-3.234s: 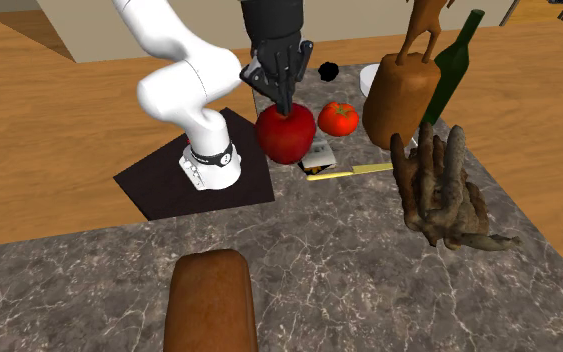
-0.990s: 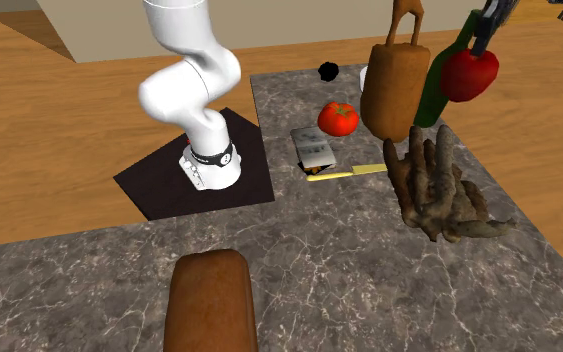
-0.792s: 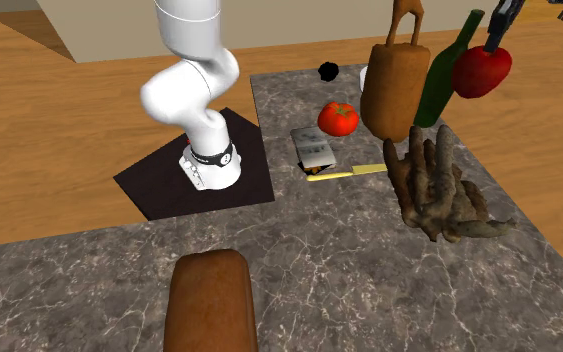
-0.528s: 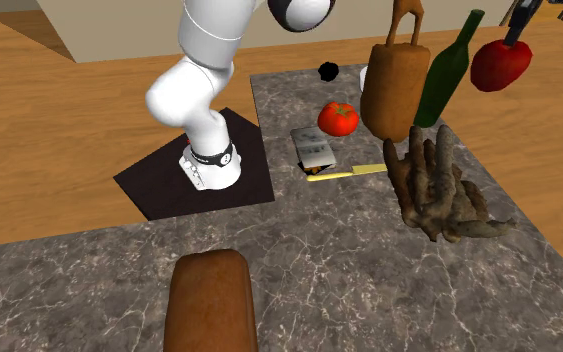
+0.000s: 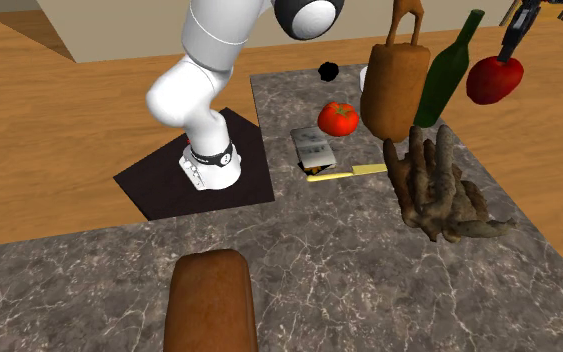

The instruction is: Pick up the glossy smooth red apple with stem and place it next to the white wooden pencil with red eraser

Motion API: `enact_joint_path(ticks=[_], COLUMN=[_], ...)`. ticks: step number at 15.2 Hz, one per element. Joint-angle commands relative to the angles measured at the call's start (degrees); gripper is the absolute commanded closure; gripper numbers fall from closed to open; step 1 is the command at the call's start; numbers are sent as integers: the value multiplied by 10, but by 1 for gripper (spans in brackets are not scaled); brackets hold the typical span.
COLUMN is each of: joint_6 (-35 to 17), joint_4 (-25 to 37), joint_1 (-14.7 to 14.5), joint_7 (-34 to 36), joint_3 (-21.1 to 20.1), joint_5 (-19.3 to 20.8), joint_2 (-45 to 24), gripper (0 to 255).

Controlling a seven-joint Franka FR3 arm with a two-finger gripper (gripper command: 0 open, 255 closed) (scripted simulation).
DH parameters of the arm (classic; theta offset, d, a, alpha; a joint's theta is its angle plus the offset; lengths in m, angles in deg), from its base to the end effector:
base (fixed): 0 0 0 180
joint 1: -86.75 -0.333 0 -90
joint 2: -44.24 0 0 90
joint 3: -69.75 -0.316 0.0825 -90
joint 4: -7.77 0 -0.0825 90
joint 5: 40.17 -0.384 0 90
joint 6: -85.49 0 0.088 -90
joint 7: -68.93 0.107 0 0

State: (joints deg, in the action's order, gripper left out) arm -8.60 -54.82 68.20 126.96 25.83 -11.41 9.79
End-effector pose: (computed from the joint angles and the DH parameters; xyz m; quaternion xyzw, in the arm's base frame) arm 0.4973 0.5038 0.5445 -0.9977 0.0114 -0.0656 0.0109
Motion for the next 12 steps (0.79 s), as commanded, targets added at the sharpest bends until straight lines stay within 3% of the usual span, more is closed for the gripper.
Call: enact_joint_path(ticks=[1,12], joint_6=[-20,-106], joint_4=[-26,-125], joint_1=[9,38], joint_7=[5,23], joint_3=[-2,-1], joint_5=[-2,1], joint_2=[5,10], gripper=[255,255])
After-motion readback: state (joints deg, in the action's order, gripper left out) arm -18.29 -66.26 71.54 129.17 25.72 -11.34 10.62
